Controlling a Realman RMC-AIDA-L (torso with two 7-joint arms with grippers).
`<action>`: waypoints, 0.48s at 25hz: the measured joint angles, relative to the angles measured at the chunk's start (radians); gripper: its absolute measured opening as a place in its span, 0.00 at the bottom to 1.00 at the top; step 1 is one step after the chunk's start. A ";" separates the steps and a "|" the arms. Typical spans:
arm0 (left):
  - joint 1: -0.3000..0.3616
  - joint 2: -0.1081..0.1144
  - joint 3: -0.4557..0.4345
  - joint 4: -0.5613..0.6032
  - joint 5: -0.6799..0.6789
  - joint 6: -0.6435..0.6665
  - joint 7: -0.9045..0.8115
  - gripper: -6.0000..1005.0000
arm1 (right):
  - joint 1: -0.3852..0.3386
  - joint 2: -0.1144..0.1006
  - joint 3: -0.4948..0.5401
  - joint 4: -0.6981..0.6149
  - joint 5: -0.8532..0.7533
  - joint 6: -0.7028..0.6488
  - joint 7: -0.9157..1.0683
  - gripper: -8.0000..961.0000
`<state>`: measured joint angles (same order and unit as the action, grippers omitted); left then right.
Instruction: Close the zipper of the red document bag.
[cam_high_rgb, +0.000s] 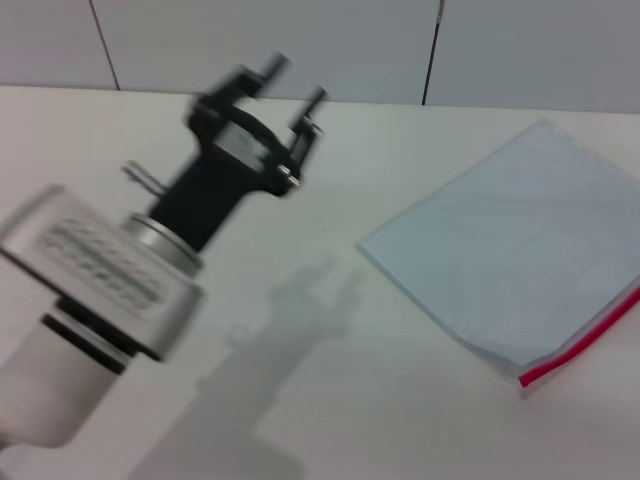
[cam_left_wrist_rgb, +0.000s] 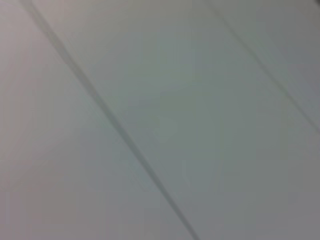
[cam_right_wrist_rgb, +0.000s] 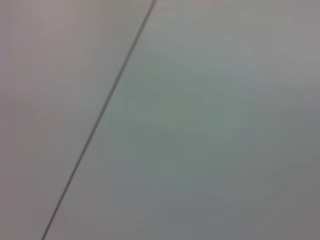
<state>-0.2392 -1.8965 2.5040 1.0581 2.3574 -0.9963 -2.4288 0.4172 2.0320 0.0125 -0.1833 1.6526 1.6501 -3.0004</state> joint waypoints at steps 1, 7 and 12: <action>-0.006 0.000 0.000 -0.029 -0.006 -0.050 -0.046 0.33 | 0.002 0.000 0.012 0.015 0.000 -0.001 0.000 0.48; -0.060 -0.016 -0.001 -0.274 -0.061 -0.362 -0.374 0.51 | 0.006 0.001 0.132 0.144 0.000 -0.041 0.001 0.67; -0.119 -0.073 0.000 -0.521 -0.160 -0.551 -0.554 0.51 | 0.003 0.002 0.178 0.225 0.000 -0.105 0.003 0.77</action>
<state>-0.3578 -1.9697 2.5036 0.5372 2.1971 -1.5475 -2.9831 0.4206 2.0341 0.1908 0.0414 1.6522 1.5451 -2.9973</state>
